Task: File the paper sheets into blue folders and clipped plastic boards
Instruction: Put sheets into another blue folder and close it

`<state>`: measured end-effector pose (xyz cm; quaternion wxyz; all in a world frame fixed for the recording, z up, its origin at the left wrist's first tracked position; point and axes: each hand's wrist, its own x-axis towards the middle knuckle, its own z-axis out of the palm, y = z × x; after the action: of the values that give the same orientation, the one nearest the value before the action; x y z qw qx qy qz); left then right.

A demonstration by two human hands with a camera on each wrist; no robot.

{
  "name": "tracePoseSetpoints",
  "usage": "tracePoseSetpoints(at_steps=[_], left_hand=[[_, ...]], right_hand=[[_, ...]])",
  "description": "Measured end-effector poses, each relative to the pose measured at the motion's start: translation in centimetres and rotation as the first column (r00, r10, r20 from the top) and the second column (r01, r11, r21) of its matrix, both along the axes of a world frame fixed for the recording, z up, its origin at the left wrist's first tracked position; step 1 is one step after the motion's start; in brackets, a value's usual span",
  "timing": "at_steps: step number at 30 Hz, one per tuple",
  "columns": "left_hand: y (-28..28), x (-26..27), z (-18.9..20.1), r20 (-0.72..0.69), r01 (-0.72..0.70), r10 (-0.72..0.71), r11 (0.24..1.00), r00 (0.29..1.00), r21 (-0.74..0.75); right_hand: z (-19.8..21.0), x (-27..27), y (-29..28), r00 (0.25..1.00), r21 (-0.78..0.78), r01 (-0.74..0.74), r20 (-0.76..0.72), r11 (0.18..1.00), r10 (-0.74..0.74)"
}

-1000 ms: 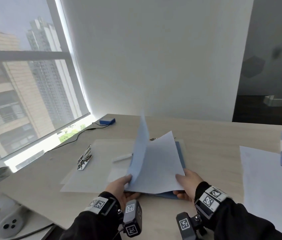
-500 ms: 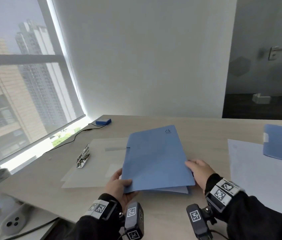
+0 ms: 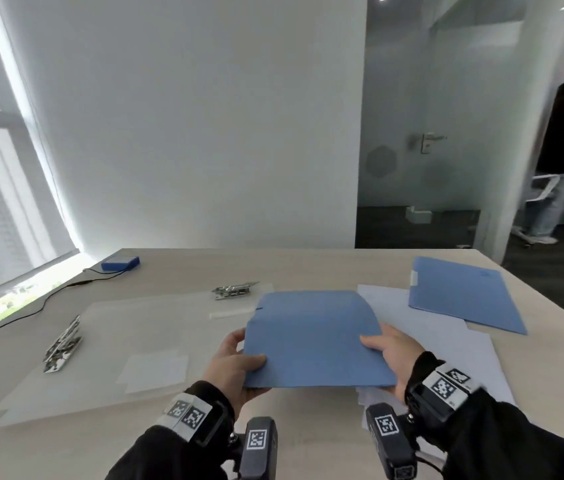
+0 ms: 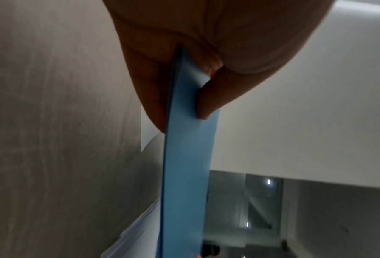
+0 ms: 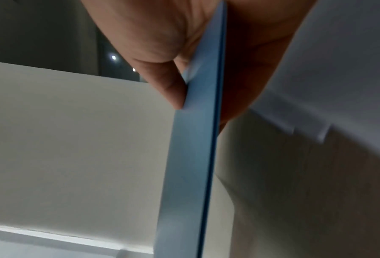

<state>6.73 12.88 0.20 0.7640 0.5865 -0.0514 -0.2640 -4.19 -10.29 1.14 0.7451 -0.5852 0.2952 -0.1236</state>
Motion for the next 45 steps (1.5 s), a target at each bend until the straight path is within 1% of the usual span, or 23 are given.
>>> tracePoseSetpoints(at_steps=[2,4,6,7,8,10,12,14,15,17,18,19,20,21,22,23,25,28,31,35,39,43,45], left_hand=[[-2.0,-0.2,-0.1,0.062,0.06,-0.071,0.985,0.996,0.163],[-4.5,-0.4,-0.2,0.112,0.156,-0.205,0.927,0.972,0.342],[-6.0,-0.1,-0.2,0.193,0.178,-0.299,0.862,0.934,0.474],[-7.2,-0.1,0.0,0.263,0.141,-0.32,0.836,0.91,0.53],[-8.2,0.2,0.1,0.344,0.074,-0.316,0.822,0.884,0.564],[-10.2,0.6,0.7,0.484,-0.059,-0.275,0.821,0.831,0.568],[-12.2,0.7,1.4,0.556,-0.127,-0.264,0.814,0.788,0.566],[-14.3,1.0,1.8,0.57,-0.13,-0.305,0.792,0.763,0.597],[-15.4,0.9,1.9,0.566,-0.131,-0.34,0.763,0.752,0.633],[-17.4,0.6,1.9,0.547,-0.152,-0.418,0.677,0.725,0.72],[-18.3,0.3,2.0,0.549,-0.162,-0.44,0.657,0.711,0.737],[-19.1,-0.4,2.3,0.572,-0.166,-0.444,0.672,0.69,0.722],[-19.9,-1.0,2.5,0.594,-0.146,-0.425,0.718,0.683,0.681],[-20.6,-1.6,2.7,0.605,-0.107,-0.397,0.77,0.69,0.628],[-21.2,-2.3,3.0,0.604,-0.078,-0.372,0.806,0.705,0.587],[-21.8,-2.8,3.1,0.608,-0.068,-0.357,0.824,0.71,0.563],[-22.8,-3.4,3.5,0.625,-0.075,-0.363,0.824,0.691,0.561],[-24.3,-3.8,3.8,0.623,-0.057,-0.409,0.805,0.667,0.59],[-25.6,-4.2,3.9,0.62,-0.047,-0.457,0.78,0.638,0.624],[-26.7,-4.8,3.7,0.598,-0.022,-0.5,0.756,0.627,0.655],[-27.6,-4.6,3.3,0.576,0.051,-0.502,0.781,0.645,0.623],[-27.8,-4.8,3.5,0.519,0.136,-0.549,0.761,0.655,0.634],[-27.8,-5.4,3.6,0.405,0.268,-0.536,0.789,0.741,0.553]], right_hand=[[0.5,-1.7,-1.7,0.996,-0.053,0.04,0.078,0.998,-0.036],[0.7,-3.7,-3.8,0.988,-0.111,0.078,0.141,0.991,-0.062],[1.0,-5.2,-5.1,0.978,-0.158,0.075,0.203,0.985,-0.042],[1.1,-6.2,-6.0,0.974,-0.181,0.081,0.225,0.98,-0.039],[1.4,-7.2,-6.7,0.969,-0.191,0.085,0.244,0.978,-0.036],[1.8,-9.1,-8.0,0.962,-0.209,0.077,0.273,0.975,-0.018],[2.2,-10.8,-9.3,0.956,-0.231,0.071,0.293,0.97,-0.001],[2.3,-12.2,-10.4,0.954,-0.256,0.077,0.3,0.964,0.004],[2.2,-13.0,-11.0,0.954,-0.264,0.083,0.3,0.961,0.0],[2.1,-14.5,-12.0,0.955,-0.272,0.109,0.294,0.956,-0.025],[2.1,-15.3,-12.5,0.957,-0.278,0.126,0.288,0.952,-0.042],[2.0,-16.0,-13.0,0.957,-0.287,0.146,0.282,0.947,-0.063],[1.9,-16.7,-13.5,0.958,-0.295,0.169,0.275,0.94,-0.086],[1.8,-17.3,-14.1,0.957,-0.304,0.19,0.269,0.934,-0.107],[1.7,-18.0,-14.5,0.957,-0.31,0.207,0.262,0.928,-0.126],[1.6,-18.6,-15.0,0.956,-0.314,0.219,0.257,0.924,-0.139],[1.5,-19.7,-15.6,0.955,-0.316,0.237,0.25,0.919,-0.16],[1.1,-21.2,-16.6,0.949,-0.301,0.263,0.253,0.917,-0.19],[1.1,-22.3,-17.2,0.948,-0.3,0.262,0.26,0.917,-0.186],[1.3,-23.4,-17.9,0.944,-0.296,0.292,0.243,0.909,-0.224],[0.9,-24.1,-18.9,0.94,-0.285,0.318,0.217,0.904,-0.262],[0.4,-24.3,-19.4,0.94,-0.254,0.319,0.21,0.913,-0.269],[0.3,-24.0,-19.4,0.938,-0.237,0.316,0.222,0.919,-0.266]])
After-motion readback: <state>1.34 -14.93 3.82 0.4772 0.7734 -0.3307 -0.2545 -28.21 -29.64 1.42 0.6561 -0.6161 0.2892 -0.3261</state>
